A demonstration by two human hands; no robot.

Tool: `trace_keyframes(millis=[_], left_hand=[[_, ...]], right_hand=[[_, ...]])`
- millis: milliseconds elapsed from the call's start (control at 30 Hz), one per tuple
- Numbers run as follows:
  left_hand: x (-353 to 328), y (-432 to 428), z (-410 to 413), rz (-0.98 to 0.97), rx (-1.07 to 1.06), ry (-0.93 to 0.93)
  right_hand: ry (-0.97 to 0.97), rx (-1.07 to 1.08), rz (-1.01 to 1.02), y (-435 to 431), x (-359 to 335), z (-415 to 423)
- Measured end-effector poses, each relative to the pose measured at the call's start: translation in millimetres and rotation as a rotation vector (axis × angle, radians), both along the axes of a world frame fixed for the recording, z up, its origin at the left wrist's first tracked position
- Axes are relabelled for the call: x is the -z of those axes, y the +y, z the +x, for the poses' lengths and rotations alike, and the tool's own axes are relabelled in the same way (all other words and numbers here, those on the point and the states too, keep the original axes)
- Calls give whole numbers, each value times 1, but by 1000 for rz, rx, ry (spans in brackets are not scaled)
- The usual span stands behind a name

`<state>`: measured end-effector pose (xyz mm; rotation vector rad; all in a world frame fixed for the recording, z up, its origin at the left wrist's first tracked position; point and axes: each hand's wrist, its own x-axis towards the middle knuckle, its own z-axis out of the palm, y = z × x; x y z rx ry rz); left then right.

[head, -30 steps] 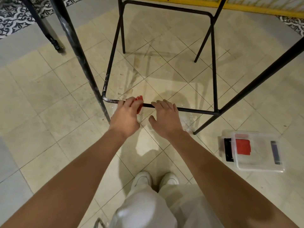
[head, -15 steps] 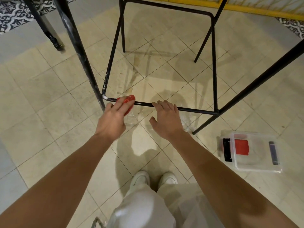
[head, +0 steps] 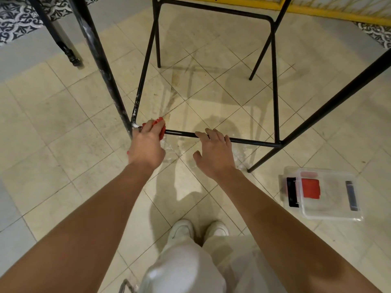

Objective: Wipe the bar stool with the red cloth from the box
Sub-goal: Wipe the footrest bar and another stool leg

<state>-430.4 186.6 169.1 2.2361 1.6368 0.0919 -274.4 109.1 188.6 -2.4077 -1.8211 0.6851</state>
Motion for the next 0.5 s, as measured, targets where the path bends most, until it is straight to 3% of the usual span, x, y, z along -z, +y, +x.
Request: trace_keyframes(millis=[167,367,500], left_hand=[[-1,-21,12,19,270,-83],[0,12,-1,20,69,48],[-2,-4,11,-2,198,16]], right_hand=[[25,0,34,5,-2,-5],[-5,-47,-7,12,-2,-3],[-1,-41,-6,22,-4,-7]])
